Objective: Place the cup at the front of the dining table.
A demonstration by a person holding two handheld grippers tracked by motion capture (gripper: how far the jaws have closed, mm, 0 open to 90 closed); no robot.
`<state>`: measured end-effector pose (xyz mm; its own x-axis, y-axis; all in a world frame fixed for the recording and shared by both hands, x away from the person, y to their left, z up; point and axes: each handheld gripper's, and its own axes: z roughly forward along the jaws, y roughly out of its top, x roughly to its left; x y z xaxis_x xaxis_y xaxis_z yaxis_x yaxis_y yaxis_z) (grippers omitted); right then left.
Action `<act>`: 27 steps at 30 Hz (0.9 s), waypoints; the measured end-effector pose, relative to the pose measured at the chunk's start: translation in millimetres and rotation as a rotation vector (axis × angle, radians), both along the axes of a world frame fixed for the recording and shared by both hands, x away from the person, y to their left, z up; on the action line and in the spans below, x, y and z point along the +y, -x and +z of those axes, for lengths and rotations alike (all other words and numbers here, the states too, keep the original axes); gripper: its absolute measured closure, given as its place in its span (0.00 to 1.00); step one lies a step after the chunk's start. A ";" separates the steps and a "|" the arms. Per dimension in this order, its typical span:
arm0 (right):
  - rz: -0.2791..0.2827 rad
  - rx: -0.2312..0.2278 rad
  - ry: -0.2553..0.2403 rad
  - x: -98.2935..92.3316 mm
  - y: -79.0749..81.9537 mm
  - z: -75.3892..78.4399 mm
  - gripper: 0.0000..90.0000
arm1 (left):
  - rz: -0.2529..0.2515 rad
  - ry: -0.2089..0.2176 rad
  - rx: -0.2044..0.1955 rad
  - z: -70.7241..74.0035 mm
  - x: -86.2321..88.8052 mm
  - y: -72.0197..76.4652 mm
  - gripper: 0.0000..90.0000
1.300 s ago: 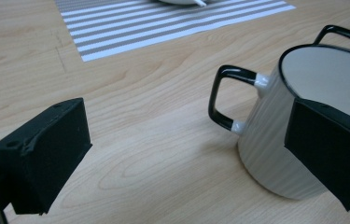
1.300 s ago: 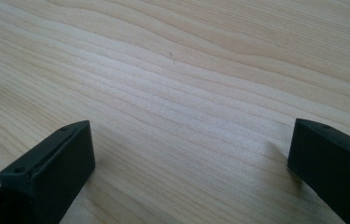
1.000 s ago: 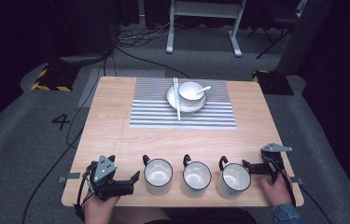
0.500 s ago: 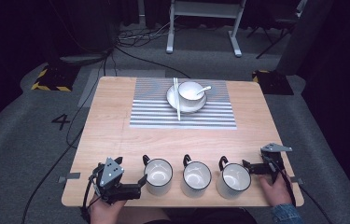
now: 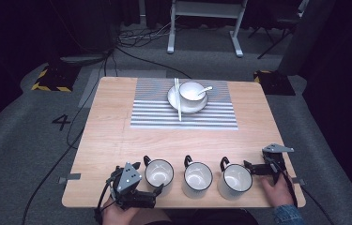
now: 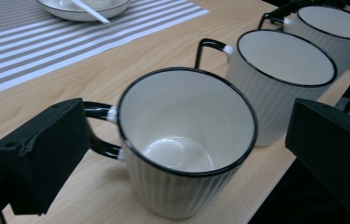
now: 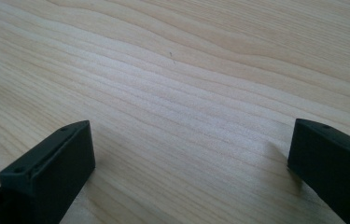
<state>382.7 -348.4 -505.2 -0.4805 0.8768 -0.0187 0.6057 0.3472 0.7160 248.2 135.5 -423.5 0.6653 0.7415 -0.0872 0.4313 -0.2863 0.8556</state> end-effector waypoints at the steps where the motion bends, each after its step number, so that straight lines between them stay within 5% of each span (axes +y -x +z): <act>1: -0.001 0.002 -0.002 0.2 0.1 0.1 0.01 | -0.010 0.003 0.004 -1.4 -3.2 0.0 0.00; 6: 0.000 0.000 0.000 0.0 0.0 0.0 0.01 | -0.027 -0.014 0.029 -8.9 -9.8 -2.3 0.00; 27: 0.000 0.000 0.000 0.0 0.0 0.0 0.01 | 0.048 0.013 0.104 -45.9 -23.8 -22.3 0.00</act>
<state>382.7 -348.4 -505.3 -0.4807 0.8767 -0.0191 0.6053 0.3475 0.7161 270.5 111.7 -469.4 0.6156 0.7709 -0.1635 0.5312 -0.2525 0.8088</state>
